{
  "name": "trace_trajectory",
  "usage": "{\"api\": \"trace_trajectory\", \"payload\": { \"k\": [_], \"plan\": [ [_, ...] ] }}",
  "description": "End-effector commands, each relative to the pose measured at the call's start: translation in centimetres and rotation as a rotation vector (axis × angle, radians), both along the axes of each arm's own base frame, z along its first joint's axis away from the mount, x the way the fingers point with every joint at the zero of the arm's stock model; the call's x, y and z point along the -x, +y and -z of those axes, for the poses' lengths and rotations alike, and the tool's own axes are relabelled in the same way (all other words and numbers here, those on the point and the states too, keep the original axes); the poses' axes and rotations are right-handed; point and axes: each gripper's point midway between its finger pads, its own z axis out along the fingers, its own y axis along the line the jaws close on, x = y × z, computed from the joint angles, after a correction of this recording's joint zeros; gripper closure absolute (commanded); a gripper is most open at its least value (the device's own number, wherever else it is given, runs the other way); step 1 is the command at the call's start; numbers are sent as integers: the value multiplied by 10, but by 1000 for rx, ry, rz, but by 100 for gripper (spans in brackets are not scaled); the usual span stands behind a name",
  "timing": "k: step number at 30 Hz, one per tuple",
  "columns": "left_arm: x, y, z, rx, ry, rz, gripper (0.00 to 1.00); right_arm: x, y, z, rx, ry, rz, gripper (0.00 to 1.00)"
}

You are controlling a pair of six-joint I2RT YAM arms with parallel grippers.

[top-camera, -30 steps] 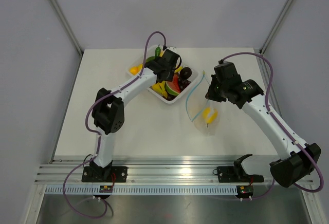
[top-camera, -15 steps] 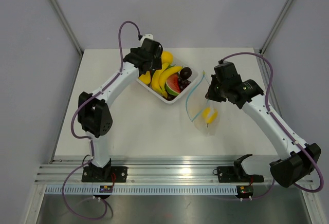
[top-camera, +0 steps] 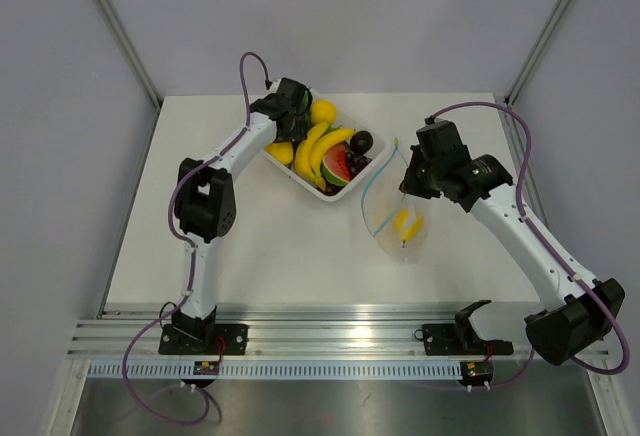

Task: Place the food in the zip-top bag and seal the zipper
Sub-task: Pick up the fake fruit from the bin.

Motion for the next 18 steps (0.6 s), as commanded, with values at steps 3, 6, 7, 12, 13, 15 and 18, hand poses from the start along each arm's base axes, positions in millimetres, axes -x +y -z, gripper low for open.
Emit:
{"api": "trace_trajectory", "payload": {
  "k": [3,6,7,12,13,15,18],
  "plan": [
    [-6,-7,-12,40,-24,1,25,-1,1,-12,-20,-40,-11,100],
    [-2,-4,-26,46,-47,-3,36,-1,0,-12,-19,-41,-7,100],
    [-2,-3,-33,48,-61,-4,39,0,0,-13,-20,-42,-8,100],
    [14,6,-105,95,-202,-13,53,-1,1,-11,-23,-41,-4,100],
    [18,6,-109,102,-214,-9,58,-1,1,-10,-23,-37,-5,100],
    [24,5,-129,137,-257,10,64,-2,4,-9,-32,-33,-12,100],
    [42,-2,-157,203,-301,75,75,-4,7,-6,-38,-30,-17,100]
  ]
}}
